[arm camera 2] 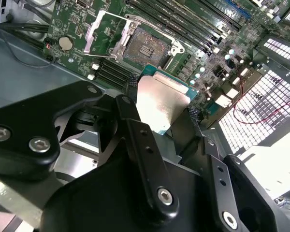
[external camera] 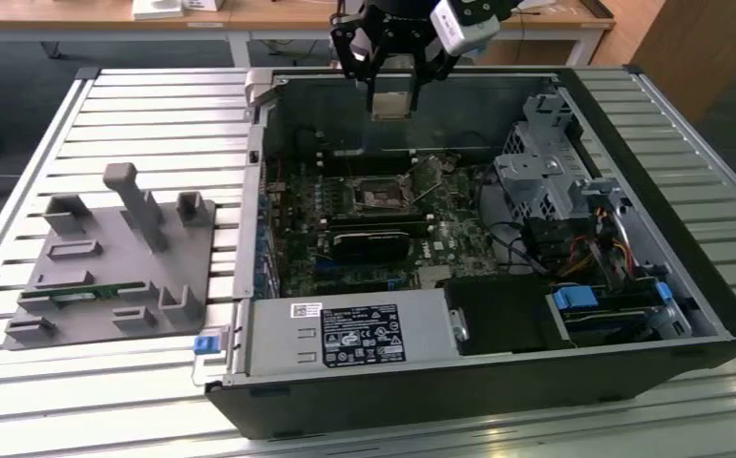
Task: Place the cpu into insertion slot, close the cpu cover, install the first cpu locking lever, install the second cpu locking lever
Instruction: 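Place the cpu into insertion slot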
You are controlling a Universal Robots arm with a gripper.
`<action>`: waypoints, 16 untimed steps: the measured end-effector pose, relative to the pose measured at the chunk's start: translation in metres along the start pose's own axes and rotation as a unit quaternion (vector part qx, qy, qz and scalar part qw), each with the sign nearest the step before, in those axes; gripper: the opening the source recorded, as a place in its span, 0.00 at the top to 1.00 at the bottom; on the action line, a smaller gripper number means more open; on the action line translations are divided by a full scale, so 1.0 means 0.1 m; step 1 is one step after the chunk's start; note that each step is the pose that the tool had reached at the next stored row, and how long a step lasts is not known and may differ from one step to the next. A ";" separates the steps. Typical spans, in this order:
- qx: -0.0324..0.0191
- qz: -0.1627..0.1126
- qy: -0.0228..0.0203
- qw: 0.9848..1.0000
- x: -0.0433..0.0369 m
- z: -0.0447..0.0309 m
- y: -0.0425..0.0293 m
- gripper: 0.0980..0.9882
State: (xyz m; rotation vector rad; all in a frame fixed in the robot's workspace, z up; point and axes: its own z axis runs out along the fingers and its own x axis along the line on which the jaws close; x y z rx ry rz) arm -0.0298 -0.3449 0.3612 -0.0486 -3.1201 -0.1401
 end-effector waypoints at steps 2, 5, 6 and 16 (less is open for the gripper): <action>0.000 0.002 0.000 1.000 0.000 0.000 0.000 0.52; 0.000 0.005 0.000 1.000 0.000 0.000 0.000 0.52; 0.000 0.006 -0.001 1.000 0.000 0.000 0.000 0.52; 0.000 0.015 -0.001 1.000 0.001 0.000 0.000 0.52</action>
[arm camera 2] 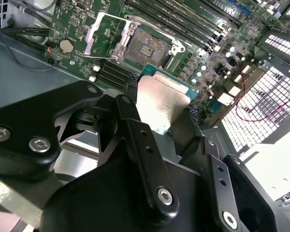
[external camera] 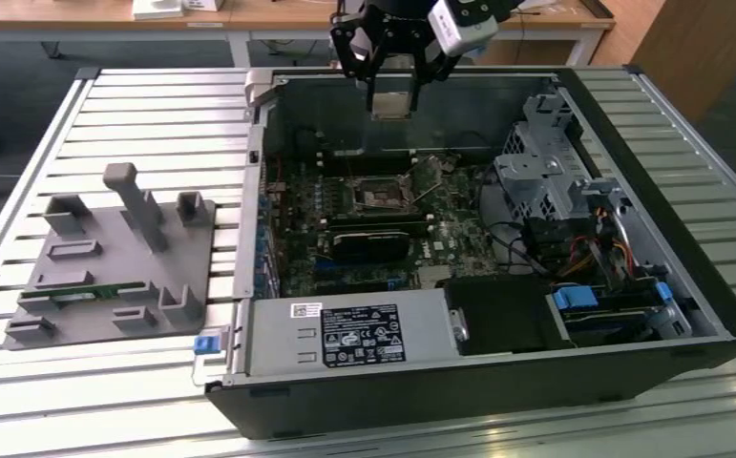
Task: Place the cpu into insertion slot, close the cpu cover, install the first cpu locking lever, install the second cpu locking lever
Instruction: 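Place the cpu into insertion slot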
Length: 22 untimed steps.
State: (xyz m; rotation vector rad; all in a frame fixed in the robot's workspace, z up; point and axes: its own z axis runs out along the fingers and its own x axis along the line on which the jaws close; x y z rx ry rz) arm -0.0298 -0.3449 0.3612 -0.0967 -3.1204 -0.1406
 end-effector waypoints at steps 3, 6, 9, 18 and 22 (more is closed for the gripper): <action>0.000 0.003 0.000 1.000 0.000 0.000 0.000 0.52; 0.000 0.006 -0.001 1.000 0.001 0.000 0.000 0.52; 0.000 0.008 -0.001 1.000 0.001 0.000 0.000 0.52; 0.000 0.015 -0.001 1.000 0.003 0.000 0.000 0.52; 0.000 0.018 -0.002 1.000 0.004 0.000 0.000 0.52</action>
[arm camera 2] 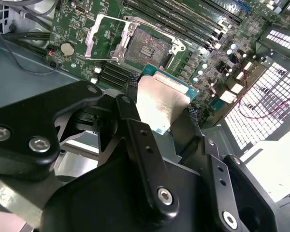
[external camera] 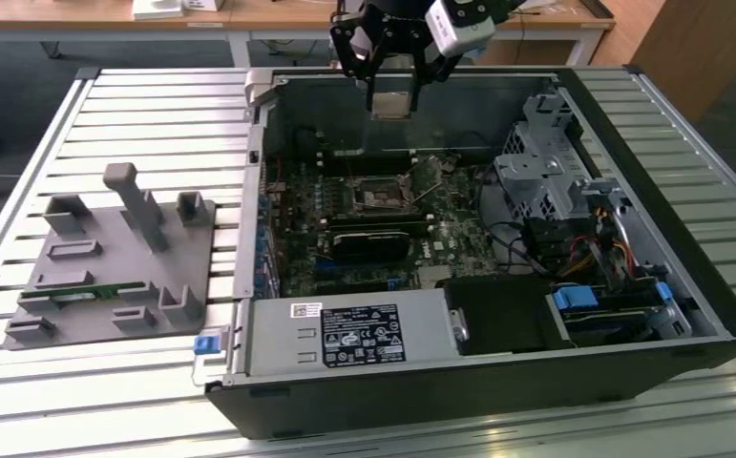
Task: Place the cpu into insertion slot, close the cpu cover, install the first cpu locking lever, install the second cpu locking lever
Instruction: 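Place the cpu into insertion slot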
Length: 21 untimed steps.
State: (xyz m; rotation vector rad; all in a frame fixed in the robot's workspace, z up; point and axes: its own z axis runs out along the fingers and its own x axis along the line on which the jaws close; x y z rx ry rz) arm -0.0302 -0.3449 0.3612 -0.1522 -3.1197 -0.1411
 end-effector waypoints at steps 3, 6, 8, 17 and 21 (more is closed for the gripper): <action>0.000 0.002 0.000 1.000 0.000 0.000 0.000 0.52; 0.000 0.004 0.000 1.000 0.001 0.000 0.000 0.52; 0.000 0.006 -0.001 1.000 0.000 0.000 0.000 0.52; 0.000 0.014 -0.001 1.000 0.006 0.000 -0.001 0.52; 0.000 0.016 -0.001 1.000 0.007 0.000 -0.001 0.52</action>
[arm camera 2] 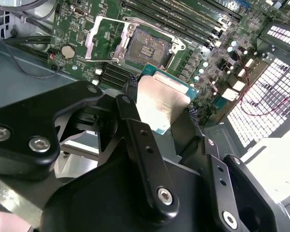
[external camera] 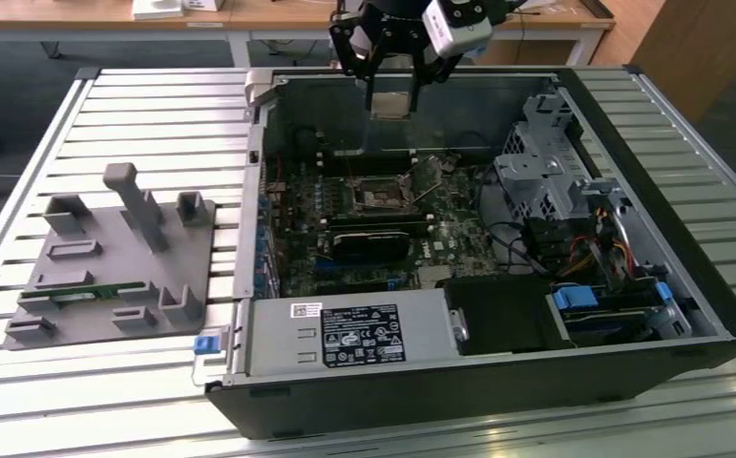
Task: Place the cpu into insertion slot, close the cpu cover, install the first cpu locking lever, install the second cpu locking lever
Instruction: 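Place the cpu into insertion slot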
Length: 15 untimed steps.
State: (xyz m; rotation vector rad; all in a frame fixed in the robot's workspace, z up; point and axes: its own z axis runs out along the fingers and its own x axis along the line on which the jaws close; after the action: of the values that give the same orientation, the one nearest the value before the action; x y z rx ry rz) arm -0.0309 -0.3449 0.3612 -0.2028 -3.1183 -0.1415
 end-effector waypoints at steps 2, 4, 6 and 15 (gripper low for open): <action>0.000 0.002 0.000 1.000 0.000 0.000 0.000 0.52; 0.000 0.007 -0.001 1.000 0.000 0.000 0.000 0.52; 0.000 0.017 -0.002 1.000 0.000 0.000 0.000 0.52; -0.001 0.071 -0.006 0.997 0.001 0.003 0.000 0.52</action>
State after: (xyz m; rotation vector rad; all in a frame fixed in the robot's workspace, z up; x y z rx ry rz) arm -0.0310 -0.3449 0.3608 -0.4243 -3.1025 -0.1420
